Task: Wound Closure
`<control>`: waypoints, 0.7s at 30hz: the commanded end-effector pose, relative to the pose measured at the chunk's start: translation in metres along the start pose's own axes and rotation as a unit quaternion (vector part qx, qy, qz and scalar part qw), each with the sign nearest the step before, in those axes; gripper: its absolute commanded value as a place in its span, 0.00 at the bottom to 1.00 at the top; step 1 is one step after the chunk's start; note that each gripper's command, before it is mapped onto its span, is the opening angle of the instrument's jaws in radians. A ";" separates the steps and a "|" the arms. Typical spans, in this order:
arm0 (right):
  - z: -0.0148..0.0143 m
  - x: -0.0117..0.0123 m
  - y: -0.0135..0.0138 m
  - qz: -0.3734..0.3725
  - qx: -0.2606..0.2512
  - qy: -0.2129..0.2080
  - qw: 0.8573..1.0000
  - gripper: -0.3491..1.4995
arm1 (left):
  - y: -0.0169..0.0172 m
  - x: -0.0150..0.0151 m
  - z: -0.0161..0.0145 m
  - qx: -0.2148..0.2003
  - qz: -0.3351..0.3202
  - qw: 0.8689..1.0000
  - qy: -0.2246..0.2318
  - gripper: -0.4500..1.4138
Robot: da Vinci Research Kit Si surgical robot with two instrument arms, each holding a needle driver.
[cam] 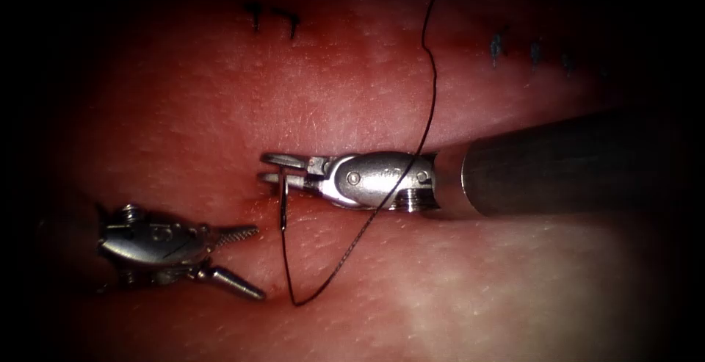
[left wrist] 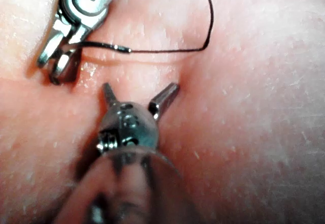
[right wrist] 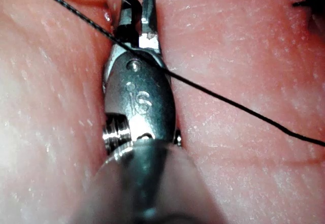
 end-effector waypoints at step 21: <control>0.0027 -0.0019 -0.0032 -0.078 0.022 -0.053 0.995 0.00 | -0.0003 0.0009 0.0007 0.001 -0.001 1.000 0.001 0.61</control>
